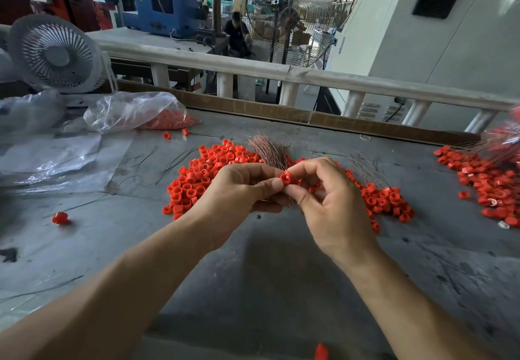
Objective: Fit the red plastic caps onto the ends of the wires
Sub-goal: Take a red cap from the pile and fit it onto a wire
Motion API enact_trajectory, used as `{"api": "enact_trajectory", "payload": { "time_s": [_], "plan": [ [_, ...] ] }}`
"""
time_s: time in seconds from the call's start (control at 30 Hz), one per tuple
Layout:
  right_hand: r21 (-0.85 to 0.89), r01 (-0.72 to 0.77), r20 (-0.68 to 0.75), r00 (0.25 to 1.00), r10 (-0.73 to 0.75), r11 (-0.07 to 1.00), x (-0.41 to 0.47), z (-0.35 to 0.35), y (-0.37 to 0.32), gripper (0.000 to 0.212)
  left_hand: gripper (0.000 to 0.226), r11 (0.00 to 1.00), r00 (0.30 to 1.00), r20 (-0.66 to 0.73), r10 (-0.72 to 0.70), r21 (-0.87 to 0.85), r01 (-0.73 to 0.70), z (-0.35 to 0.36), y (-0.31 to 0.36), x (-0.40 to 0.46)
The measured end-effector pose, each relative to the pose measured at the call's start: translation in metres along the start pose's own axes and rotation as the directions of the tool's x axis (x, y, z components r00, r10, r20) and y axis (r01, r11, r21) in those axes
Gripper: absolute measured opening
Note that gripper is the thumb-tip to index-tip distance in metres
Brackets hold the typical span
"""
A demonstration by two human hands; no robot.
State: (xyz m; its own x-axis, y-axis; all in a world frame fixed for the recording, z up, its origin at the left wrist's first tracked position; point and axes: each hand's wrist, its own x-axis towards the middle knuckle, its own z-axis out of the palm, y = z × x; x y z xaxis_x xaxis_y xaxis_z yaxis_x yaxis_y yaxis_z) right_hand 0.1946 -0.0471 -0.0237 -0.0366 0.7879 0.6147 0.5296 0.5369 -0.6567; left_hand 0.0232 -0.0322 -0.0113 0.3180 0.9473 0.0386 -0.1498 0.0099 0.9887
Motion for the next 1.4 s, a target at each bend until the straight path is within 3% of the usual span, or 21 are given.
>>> {"api": "enact_trajectory", "payload": {
  "time_s": [0.17, 0.8, 1.07, 1.27, 1.4],
  "plan": [
    [0.147, -0.109, -0.010, 0.994, 0.112, 0.983, -0.001, -0.002, 0.002, 0.010, 0.016, 1.000, 1.000, 0.010, 0.022, 0.015, -0.022, -0.001, -0.004, 0.003],
    [0.255, -0.172, 0.001, 0.984, 0.177, 0.952, -0.002, -0.002, 0.004, 0.019, 0.019, 0.999, 0.998, 0.049, 0.037, -0.003, -0.037, -0.002, -0.006, 0.004],
    [0.264, -0.180, -0.038, 0.980, 0.197, 0.948, -0.002, -0.003, 0.006, 0.018, 0.019, 0.999, 0.998, 0.055, 0.043, 0.005, -0.043, -0.002, -0.008, 0.004],
    [0.246, -0.211, -0.112, 0.963, 0.244, 0.946, -0.001, -0.004, 0.010, 0.012, 0.016, 0.998, 0.998, -0.018, 0.057, -0.015, -0.057, -0.002, -0.008, 0.006],
    [0.137, -0.269, -0.126, 0.950, 0.286, 0.953, 0.000, -0.006, 0.012, 0.012, 0.020, 0.997, 0.995, -0.060, 0.077, -0.001, -0.078, -0.003, -0.008, 0.008]
  ]
}}
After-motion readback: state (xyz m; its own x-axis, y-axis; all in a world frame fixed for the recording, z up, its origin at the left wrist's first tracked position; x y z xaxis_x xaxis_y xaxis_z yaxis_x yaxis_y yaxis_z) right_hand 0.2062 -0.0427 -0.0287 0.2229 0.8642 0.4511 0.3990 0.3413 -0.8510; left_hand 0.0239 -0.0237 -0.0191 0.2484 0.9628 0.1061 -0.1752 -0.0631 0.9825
